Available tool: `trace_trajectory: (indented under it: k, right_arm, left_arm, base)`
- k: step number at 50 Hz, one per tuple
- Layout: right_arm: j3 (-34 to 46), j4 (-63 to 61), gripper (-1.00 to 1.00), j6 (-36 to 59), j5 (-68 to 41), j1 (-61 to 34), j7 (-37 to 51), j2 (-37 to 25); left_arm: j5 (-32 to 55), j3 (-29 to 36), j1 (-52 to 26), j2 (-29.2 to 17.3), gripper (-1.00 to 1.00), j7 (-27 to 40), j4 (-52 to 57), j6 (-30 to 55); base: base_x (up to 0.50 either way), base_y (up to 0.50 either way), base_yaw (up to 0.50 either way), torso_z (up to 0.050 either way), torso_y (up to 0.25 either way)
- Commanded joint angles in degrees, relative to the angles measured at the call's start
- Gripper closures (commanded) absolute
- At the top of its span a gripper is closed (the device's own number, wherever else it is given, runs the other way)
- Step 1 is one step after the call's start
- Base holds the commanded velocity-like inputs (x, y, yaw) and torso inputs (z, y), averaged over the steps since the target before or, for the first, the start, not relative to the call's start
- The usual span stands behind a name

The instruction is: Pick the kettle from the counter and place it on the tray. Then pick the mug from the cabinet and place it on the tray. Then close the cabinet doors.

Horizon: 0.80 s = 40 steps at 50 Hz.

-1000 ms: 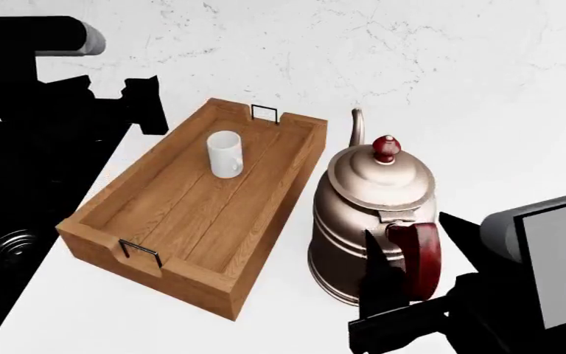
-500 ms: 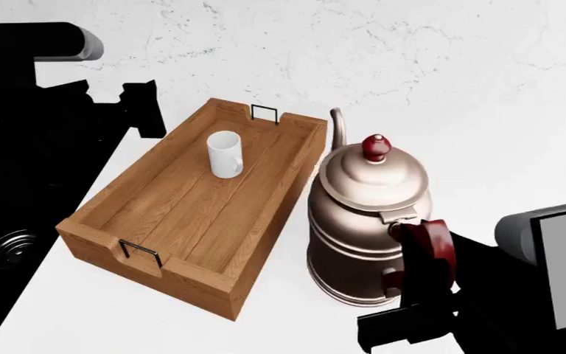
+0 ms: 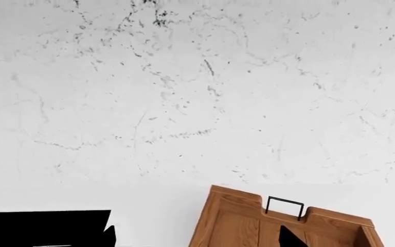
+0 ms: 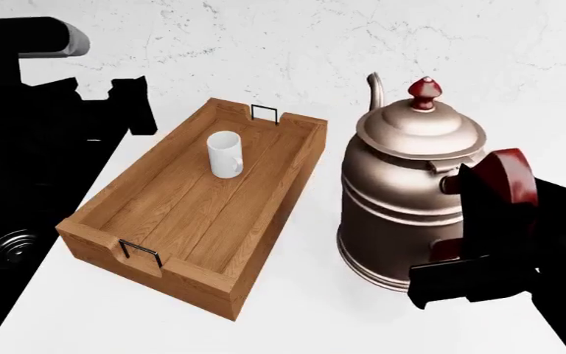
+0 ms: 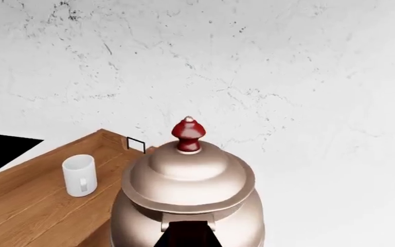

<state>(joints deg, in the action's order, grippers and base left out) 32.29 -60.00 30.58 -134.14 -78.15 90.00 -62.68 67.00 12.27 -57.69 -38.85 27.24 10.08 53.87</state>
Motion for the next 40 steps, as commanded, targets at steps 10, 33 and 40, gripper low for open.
trace_trajectory:
  k: [10, 33, 40]
  right_arm:
    - [19.87, 3.4, 1.0, -6.42, -0.82, -29.22, -2.46, 4.83]
    - [22.84, 24.41, 1.0, 5.03, 13.11, -30.26, -24.66, 19.49]
    - [24.19, 29.56, 1.0, 5.18, 19.49, -27.07, -31.31, 23.72]
  left_arm:
    - [2.62, -3.08, 2.11, -3.01, -1.0, 1.47, 2.33, 0.16]
    - [6.37, -8.55, 8.24, -7.79, -1.0, 3.02, 6.99, -0.88]
    - [6.92, -10.22, 10.29, -9.02, -1.0, 2.84, 7.56, -1.66]
  base:
    - [0.0, 0.0, 0.0, 0.0, 0.001]
    - [0.0, 0.0, 0.0, 0.0, 0.0]
    - [0.0, 0.0, 0.0, 0.001, 0.0]
